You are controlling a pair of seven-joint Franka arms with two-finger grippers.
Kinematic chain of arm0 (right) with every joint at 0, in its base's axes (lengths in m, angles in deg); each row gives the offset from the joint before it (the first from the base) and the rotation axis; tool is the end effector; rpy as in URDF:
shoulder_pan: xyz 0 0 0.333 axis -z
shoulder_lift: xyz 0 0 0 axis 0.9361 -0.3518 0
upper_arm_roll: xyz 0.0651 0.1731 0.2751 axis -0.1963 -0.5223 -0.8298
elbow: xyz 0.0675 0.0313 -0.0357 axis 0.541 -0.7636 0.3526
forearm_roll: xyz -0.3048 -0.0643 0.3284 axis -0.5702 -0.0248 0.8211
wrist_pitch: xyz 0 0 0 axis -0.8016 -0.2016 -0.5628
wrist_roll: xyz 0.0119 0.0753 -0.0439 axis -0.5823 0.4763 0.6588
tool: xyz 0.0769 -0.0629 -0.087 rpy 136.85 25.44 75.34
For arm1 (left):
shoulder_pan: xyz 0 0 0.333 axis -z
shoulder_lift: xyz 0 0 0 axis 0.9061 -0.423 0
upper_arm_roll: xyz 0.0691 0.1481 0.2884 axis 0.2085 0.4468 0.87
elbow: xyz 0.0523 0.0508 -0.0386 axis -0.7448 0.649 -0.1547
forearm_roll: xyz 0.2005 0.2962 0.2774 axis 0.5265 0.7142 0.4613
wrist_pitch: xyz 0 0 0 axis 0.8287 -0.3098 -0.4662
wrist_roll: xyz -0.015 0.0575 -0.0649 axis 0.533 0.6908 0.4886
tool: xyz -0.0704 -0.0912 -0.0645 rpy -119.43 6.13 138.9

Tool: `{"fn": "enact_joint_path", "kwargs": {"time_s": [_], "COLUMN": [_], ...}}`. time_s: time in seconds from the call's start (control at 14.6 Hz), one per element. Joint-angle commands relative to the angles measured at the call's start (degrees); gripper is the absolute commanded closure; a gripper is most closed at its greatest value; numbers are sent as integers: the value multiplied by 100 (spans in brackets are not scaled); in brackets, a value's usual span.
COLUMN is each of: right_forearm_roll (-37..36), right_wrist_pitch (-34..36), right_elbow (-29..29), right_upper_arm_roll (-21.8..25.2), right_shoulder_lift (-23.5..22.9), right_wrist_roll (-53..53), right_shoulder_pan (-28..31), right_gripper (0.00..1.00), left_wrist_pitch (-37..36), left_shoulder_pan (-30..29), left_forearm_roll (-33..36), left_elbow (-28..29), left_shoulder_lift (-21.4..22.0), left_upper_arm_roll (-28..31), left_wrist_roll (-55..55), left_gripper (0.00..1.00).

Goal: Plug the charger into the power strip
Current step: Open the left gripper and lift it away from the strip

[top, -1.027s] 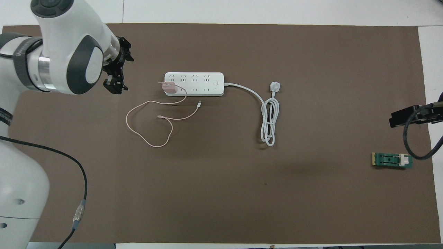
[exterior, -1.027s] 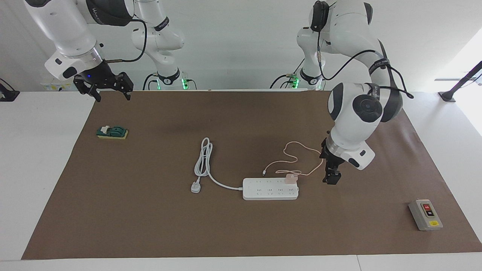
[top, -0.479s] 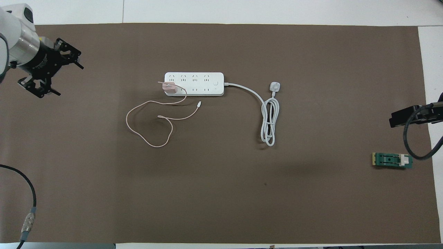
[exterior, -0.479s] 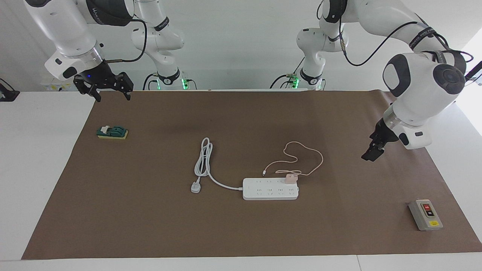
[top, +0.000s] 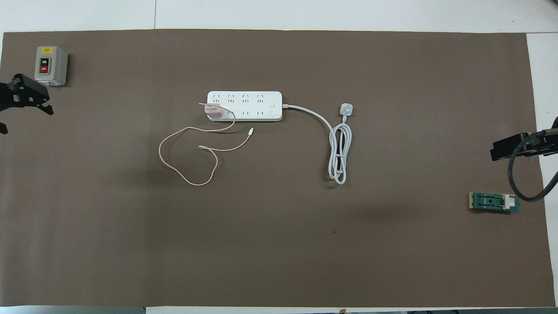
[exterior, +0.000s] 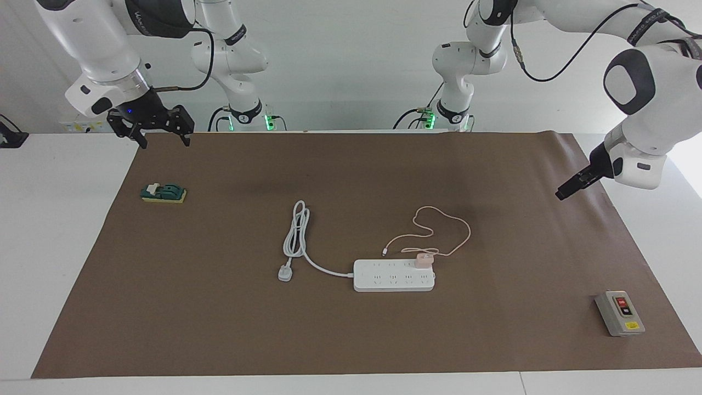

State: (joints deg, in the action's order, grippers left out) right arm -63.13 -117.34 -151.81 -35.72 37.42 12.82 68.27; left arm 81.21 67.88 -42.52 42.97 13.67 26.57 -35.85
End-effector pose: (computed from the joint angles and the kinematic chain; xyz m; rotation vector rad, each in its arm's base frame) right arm 0.5846 -0.0289 0.5952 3.1175 0.1016 -0.1479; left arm 0.6814 0.0500 0.5476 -3.0453 -0.5383 0.2463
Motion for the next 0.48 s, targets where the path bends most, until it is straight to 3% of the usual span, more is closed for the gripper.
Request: {"fn": "enact_joint_path", "kwargs": {"time_s": [0.0,0.41], "right_forearm_roll": [-112,-112], "right_wrist_pitch": [-31,-31], "right_elbow": [-132,-132], "right_upper_arm_roll": [-48,-49], "right_shoulder_lift": [133,133], "right_wrist_roll": [122,122], "right_shoulder_pan": [60,60], "right_gripper": [0,0], "left_wrist_pitch": [-182,-306], "left_shoulder_pan": [-175,-115], "left_forearm_roll": [60,-124], "left_elbow": [181,173], "left_shoulder_lift": [338,497], "left_upper_arm_roll": [-107,-134], "left_wrist_roll": [-663,-1005], "left_gripper": [0,0]}}
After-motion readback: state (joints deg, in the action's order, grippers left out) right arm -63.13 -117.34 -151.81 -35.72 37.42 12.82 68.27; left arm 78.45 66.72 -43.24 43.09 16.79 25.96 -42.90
